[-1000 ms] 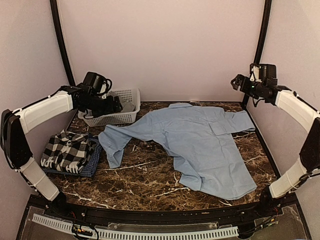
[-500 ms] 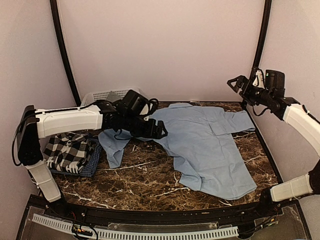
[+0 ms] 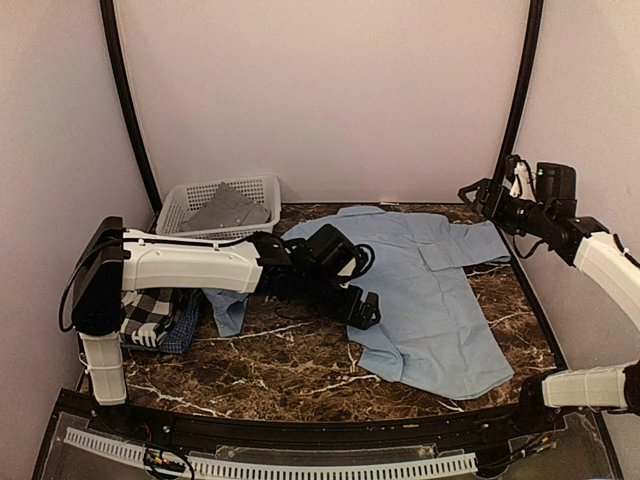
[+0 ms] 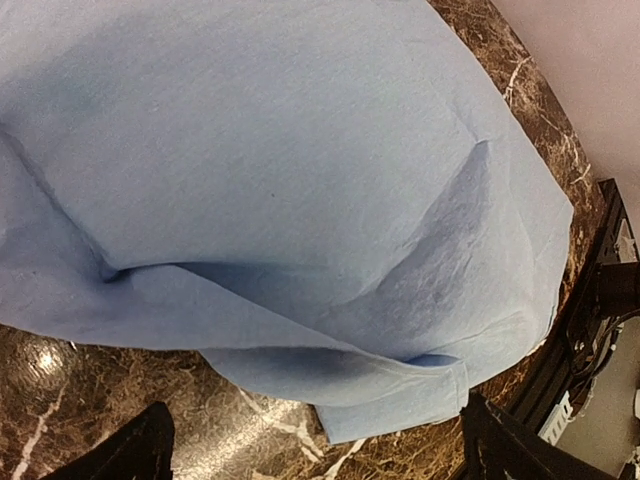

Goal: Fold and stack the long sleeve shirts
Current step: Flatten out the crumpled shirt at the center of the board.

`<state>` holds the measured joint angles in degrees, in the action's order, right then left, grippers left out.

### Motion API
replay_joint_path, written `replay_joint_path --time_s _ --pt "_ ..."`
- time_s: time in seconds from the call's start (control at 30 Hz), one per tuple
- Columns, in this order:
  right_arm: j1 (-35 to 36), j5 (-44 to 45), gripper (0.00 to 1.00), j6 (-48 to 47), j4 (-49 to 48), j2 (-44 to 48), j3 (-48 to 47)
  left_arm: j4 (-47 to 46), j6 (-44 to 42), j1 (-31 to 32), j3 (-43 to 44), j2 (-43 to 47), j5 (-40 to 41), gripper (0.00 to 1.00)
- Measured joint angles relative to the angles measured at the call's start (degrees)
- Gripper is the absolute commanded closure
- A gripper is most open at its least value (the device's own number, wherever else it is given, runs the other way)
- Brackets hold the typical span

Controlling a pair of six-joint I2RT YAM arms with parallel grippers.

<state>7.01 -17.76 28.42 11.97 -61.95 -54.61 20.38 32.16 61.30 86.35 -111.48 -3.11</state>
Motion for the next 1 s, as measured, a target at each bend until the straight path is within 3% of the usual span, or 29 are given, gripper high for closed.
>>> replay_joint_path --time_s 0.6,0.8,1.0 --pt "18.4 18.7 0.01 2.7 6.9 5.7 13.2 6.7 0.5 12.6 9.9 -10.2 2.5 0.20" --pt "19.5 23.8 0.01 5.7 10.0 10.8 17.2 9.3 3.6 15.5 17.9 -17.5 5.7 0.34" --pt "19.6 27.0 0.01 7.3 12.9 14.9 19.4 11.8 8.7 16.4 20.4 -21.6 9.8 0.57"
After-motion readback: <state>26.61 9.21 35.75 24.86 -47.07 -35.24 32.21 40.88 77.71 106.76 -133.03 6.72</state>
